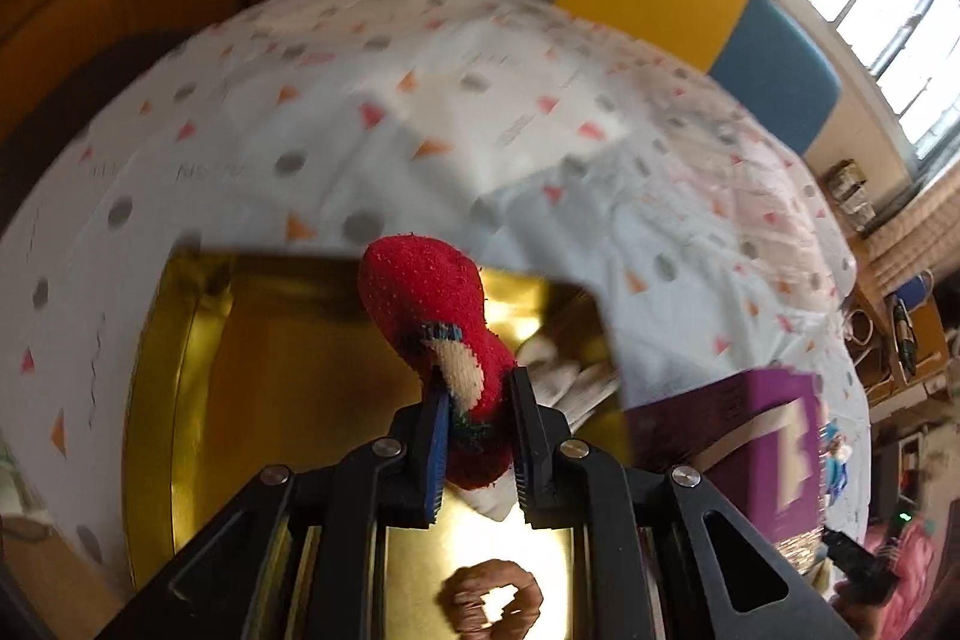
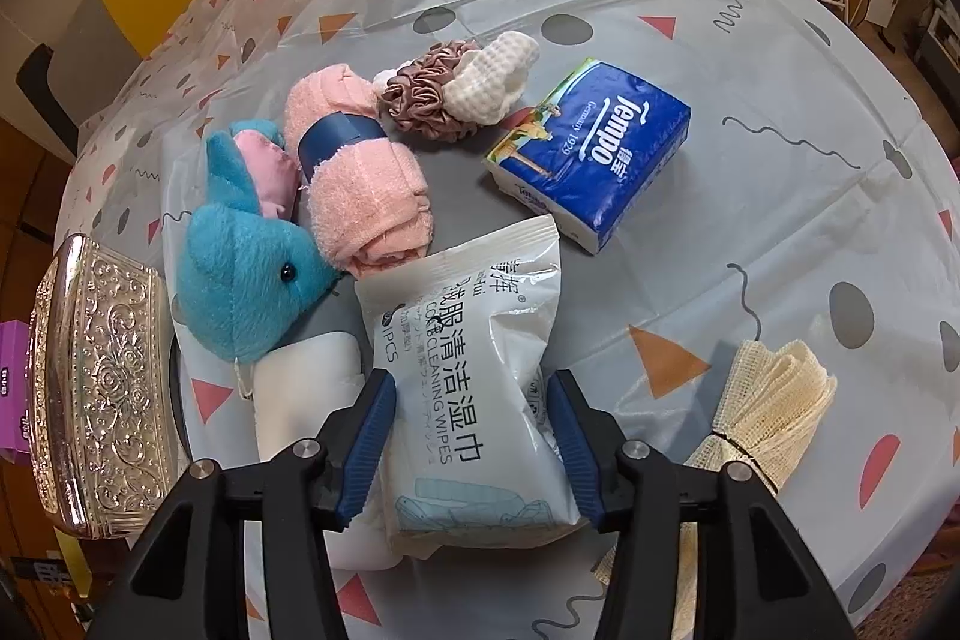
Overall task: Organize soft objects
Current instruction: 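Carry the red toy into the gold tray and release it while the right gripper reaches the wipes pack, then grasp the white cleaning-wipes pack with the right gripper and lift it, then carry the wipes pack into the gold tray and open the right gripper, then withdraw the right gripper and grasp the cream mesh sponge roll, then grasp the white foam block with the left gripper while the right gripper holds the mesh roll, then carry the foam block into the gold tray and open the left gripper while the right holds the roll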
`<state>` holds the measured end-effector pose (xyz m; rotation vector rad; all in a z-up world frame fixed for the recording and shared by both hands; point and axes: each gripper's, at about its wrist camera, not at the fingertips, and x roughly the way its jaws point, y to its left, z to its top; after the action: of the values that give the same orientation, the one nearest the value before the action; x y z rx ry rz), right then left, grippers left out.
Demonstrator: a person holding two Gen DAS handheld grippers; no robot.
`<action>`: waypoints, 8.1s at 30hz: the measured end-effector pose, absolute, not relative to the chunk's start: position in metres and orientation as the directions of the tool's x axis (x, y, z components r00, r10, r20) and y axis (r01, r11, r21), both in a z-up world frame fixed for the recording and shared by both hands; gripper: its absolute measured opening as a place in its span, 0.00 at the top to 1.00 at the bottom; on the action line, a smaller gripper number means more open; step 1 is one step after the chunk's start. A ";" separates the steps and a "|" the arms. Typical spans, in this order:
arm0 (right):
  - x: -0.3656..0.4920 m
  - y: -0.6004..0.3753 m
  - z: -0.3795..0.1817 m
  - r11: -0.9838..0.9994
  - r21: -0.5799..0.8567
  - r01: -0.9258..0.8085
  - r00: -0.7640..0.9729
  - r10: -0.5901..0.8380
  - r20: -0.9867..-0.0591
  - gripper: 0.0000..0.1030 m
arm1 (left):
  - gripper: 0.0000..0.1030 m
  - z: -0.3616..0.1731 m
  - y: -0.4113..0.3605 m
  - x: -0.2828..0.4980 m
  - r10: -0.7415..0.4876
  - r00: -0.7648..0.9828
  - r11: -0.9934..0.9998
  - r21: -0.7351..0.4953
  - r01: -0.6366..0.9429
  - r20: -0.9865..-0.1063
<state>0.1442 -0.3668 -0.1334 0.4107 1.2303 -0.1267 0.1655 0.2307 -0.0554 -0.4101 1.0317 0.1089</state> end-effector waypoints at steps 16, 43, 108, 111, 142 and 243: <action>0.146 -0.369 -0.138 0.915 0.252 0.315 0.342 0.138 -0.929 0.46 | 0.40 -0.084 0.228 0.174 -0.128 0.558 0.896 -0.337 -0.290 -0.820; 0.144 -0.350 -0.139 0.944 0.186 0.272 0.316 0.095 -0.944 0.40 | 0.40 -0.069 0.161 0.040 -0.102 0.618 0.973 -0.206 -0.099 -0.779; 0.106 0.072 -0.087 0.833 0.181 -0.524 0.270 0.363 -0.892 0.44 | 0.40 -0.088 0.244 -0.010 0.099 0.645 0.934 -0.152 -0.322 -0.758; 0.100 0.066 -0.077 0.826 0.158 -0.541 0.312 0.372 -0.874 0.38 | 0.40 -0.086 0.242 -0.010 0.101 0.646 0.937 -0.147 -0.318 -0.756; 0.089 -0.217 -0.009 0.995 0.070 -0.066 0.672 0.096 -0.735 0.38 | 0.33 -0.057 0.179 -0.011 0.064 0.708 0.990 -0.045 -0.135 -0.703; 0.137 -0.435 -0.147 0.827 0.096 0.554 0.255 -0.059 -0.965 0.48 | 0.45 0.011 -0.176 0.133 -0.383 0.519 0.863 -0.096 0.496 -0.764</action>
<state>0.1365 -0.4349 -0.1466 0.4675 1.2530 -0.4375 0.1331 -0.1757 0.0107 0.1399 0.8795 -0.5290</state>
